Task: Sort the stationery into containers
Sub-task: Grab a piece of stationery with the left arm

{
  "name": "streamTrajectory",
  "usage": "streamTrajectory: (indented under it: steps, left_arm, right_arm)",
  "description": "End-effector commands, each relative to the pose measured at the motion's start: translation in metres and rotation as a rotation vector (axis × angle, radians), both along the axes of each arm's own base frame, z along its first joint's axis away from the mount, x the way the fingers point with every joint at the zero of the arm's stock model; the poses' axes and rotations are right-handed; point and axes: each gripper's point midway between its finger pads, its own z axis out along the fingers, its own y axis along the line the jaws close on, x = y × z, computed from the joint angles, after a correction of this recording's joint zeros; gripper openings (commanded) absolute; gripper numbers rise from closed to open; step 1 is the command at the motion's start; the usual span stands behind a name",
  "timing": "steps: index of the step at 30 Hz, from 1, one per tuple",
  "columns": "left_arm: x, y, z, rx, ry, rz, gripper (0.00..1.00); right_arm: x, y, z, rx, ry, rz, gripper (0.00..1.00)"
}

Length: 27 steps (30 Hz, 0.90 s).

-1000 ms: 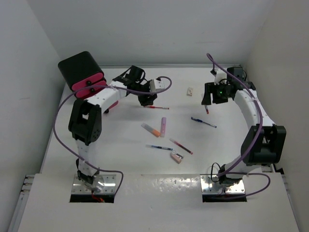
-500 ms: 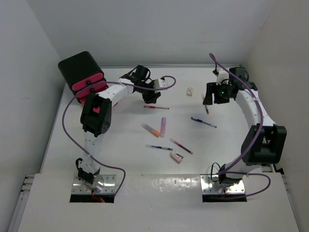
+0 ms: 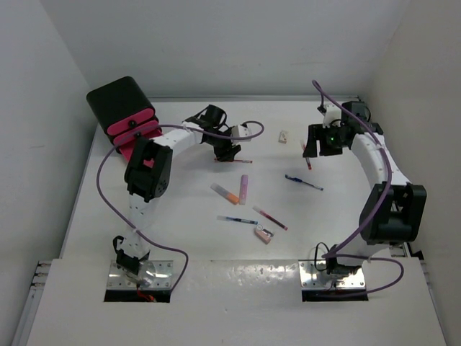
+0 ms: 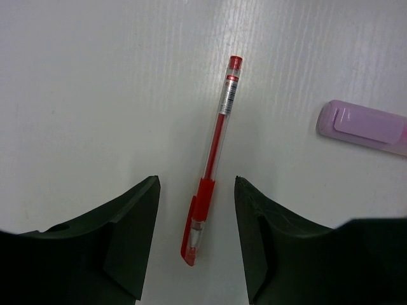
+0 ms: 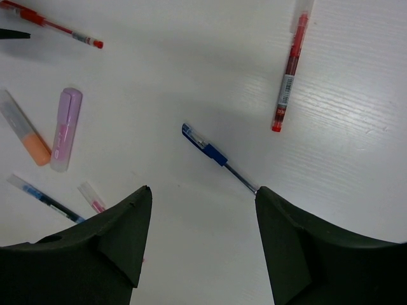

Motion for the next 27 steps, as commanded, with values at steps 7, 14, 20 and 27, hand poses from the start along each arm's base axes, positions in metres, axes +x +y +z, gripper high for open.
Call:
streamTrajectory:
  steps: [7, 14, 20, 27]
  left_arm:
    - [-0.002, -0.005, -0.032, 0.023, 0.025, 0.002, 0.55]
    - [-0.004, 0.0, -0.036, 0.052, 0.039, 0.013, 0.28]
    - [-0.024, 0.021, -0.042, 0.139, 0.09, -0.006, 0.11]
    - [-0.04, 0.051, -0.017, 0.087, 0.223, 0.038, 0.0]
  right_arm:
    - [0.016, -0.004, 0.009, 0.012, -0.037, -0.013, 0.66]
    - [0.021, -0.004, 0.012, 0.014, -0.042, -0.012, 0.66]
    - [0.025, -0.003, 0.011, 0.018, -0.054, -0.008, 0.66]
    - [0.018, 0.003, 0.002, 0.063, -0.034, -0.039, 0.66]
